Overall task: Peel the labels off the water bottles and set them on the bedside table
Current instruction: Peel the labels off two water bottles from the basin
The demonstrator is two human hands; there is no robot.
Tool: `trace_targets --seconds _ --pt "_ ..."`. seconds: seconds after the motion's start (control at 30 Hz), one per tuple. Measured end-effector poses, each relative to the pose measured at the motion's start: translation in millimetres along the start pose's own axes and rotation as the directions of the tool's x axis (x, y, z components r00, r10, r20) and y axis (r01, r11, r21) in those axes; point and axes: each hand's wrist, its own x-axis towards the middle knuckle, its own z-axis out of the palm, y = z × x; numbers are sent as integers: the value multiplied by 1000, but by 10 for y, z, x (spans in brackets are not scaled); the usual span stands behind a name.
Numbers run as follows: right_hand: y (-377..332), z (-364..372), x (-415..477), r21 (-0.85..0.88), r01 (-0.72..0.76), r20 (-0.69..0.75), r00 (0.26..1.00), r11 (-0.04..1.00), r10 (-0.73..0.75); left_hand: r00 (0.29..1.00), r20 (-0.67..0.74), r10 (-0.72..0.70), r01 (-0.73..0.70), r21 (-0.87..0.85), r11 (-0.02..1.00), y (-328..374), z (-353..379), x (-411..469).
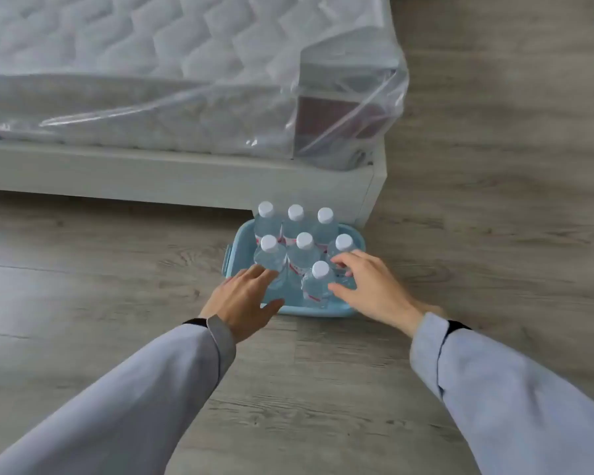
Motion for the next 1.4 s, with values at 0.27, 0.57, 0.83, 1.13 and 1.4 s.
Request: trace_targets --seconds 0.27,0.57,0.83,1.13,1.4 --pt "204 442 252 22 62 -214 975 998 -56 997 -58 60 -59 20 998 -172 390 206" --pt "111 399 125 40 131 -325 939 991 -111 995 -84 46 -57 -131 990 -108 427 122" --pt "-437 -443 -206 117 319 -437 867 940 -240 996 -81 26 -61 -470 881 78 266 35" --pt "-766 -1037 -553 224 439 -367 865 870 -342 960 -198 197 -279 -675 683 454 -426 -104" --pt "-889 -1032 -548 322 442 -432 855 837 -286 892 -452 -5 -315 -628 712 776 -387 -323"
